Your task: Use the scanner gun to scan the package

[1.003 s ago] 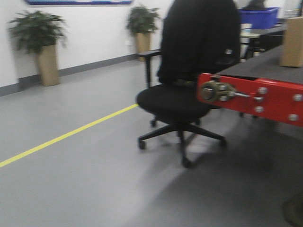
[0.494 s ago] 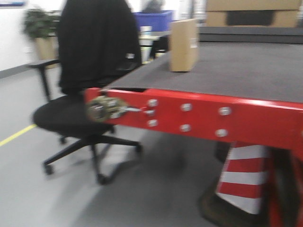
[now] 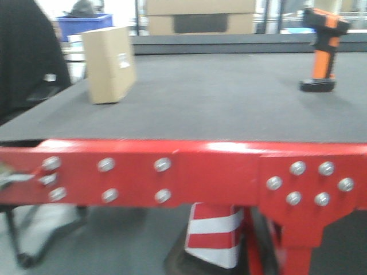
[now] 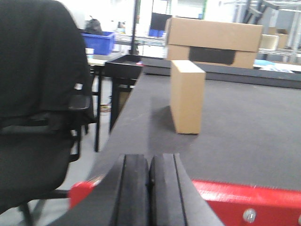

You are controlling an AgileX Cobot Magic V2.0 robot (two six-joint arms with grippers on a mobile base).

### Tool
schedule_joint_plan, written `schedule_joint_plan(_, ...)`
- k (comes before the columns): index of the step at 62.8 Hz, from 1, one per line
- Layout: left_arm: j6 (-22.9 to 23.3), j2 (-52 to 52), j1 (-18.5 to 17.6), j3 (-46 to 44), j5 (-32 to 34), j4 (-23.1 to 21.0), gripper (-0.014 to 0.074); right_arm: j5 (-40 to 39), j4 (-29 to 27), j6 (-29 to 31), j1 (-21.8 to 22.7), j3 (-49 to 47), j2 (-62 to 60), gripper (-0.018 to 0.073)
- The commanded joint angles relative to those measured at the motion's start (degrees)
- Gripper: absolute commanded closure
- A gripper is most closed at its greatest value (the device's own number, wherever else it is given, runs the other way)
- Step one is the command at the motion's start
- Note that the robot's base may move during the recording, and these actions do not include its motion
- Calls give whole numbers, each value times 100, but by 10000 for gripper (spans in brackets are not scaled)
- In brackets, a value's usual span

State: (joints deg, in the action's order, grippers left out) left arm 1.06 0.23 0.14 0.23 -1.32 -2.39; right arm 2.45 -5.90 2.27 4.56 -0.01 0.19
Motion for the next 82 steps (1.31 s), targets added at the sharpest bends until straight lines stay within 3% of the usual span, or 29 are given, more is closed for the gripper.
schedule_joint_plan(1,2,-23,16,-23,96,14,697,-121,-3,27,2,1,-19,728)
schedule_joint_plan(82,2,-23,16,-23,96,14,697,-121,-3,27,2,1,-19,728)
